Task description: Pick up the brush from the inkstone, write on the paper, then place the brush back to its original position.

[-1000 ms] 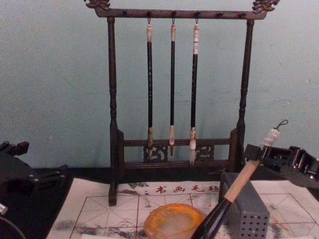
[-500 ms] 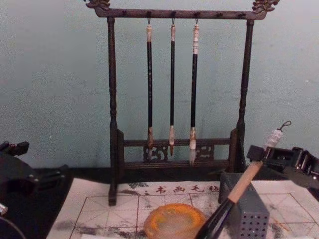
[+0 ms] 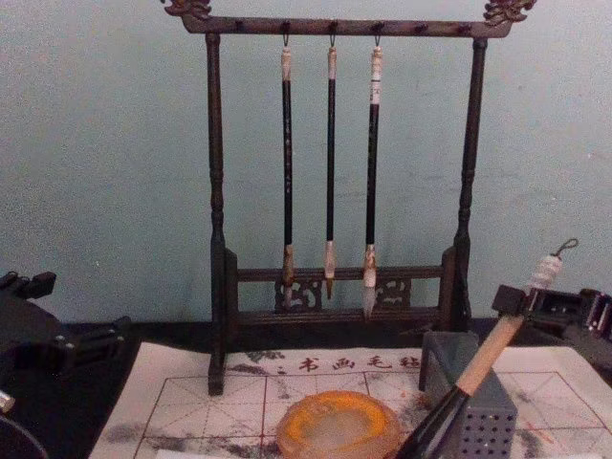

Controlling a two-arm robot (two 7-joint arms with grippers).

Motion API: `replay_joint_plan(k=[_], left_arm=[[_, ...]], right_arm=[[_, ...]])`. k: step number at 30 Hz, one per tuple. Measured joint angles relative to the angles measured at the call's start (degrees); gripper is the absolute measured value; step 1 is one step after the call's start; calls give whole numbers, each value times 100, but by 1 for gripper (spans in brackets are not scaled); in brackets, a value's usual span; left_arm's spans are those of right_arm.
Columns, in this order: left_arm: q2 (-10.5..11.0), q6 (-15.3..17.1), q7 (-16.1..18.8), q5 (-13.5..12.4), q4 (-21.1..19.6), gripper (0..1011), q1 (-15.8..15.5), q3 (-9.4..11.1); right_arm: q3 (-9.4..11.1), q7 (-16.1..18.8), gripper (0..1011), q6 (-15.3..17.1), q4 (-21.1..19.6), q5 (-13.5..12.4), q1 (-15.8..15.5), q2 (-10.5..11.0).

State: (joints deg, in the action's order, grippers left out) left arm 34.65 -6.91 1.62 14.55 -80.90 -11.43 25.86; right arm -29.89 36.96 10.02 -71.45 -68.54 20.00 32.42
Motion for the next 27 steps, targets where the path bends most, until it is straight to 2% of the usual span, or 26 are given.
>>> replay_joint_plan(k=[20, 27], left_arm=[[0, 0, 0, 0, 0, 1001, 0, 0], [0, 0, 0, 0, 0, 1001, 0, 0]], right_arm=[[200, -143, 176, -81, -110, -51, -148, 114], [332, -130, 176, -68, -169, -291, -213, 66]])
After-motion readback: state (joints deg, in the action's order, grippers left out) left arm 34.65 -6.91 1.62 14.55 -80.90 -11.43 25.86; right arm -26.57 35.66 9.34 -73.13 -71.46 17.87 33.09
